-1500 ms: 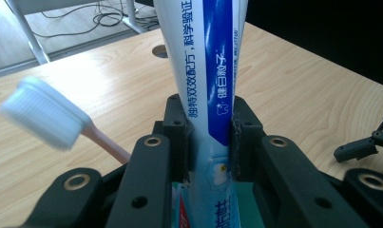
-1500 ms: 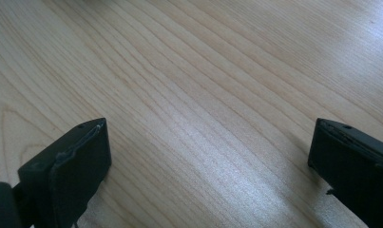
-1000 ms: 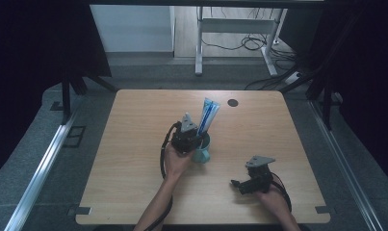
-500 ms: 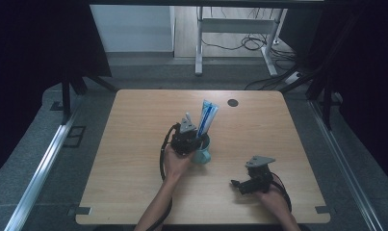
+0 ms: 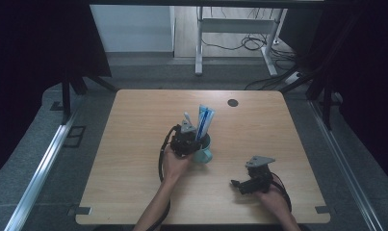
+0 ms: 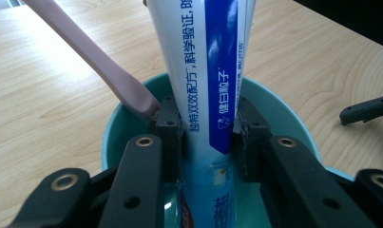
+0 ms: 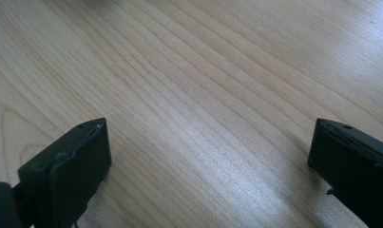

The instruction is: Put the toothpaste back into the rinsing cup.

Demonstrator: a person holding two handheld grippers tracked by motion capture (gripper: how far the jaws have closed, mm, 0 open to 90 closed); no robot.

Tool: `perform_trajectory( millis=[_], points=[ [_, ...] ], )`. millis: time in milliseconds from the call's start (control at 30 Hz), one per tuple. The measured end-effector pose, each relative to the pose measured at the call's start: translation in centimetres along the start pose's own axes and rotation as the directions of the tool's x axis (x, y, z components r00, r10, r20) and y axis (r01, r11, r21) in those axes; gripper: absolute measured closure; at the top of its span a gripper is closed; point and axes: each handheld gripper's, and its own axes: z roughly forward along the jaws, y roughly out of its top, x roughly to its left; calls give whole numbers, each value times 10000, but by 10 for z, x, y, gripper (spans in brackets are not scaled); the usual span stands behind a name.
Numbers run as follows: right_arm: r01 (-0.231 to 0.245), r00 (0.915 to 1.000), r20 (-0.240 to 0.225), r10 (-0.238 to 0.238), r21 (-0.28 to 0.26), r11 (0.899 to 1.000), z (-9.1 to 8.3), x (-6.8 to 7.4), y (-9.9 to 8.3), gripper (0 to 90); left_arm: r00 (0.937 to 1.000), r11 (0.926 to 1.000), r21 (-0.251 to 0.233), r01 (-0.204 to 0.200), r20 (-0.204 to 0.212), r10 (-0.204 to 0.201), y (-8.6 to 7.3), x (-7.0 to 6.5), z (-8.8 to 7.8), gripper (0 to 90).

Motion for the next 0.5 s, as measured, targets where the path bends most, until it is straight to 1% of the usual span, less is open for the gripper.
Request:
perform_trajectory(
  millis=[233, 300, 400, 500],
  points=[
    [22, 10000, 0, -22, -11, 10000, 0, 0, 0, 1, 10000, 9997, 246, 10, 51, -11, 2, 0, -1, 656],
    [-3, 10000, -1, 3, 3, 10000, 0, 0, 0, 1, 10000, 9997, 261, -11, -42, 13, 3, 0, -2, 638],
    [-5, 10000, -1, 5, 3, 10000, 0, 0, 0, 1, 9997, 9993, 313, -183, -155, 188, 4, -1, -4, 607],
    [-2, 10000, -2, 2, 3, 10000, 0, 0, 0, 1, 9997, 9994, 283, -178, -185, 183, 5, -1, -6, 576]
  ],
)
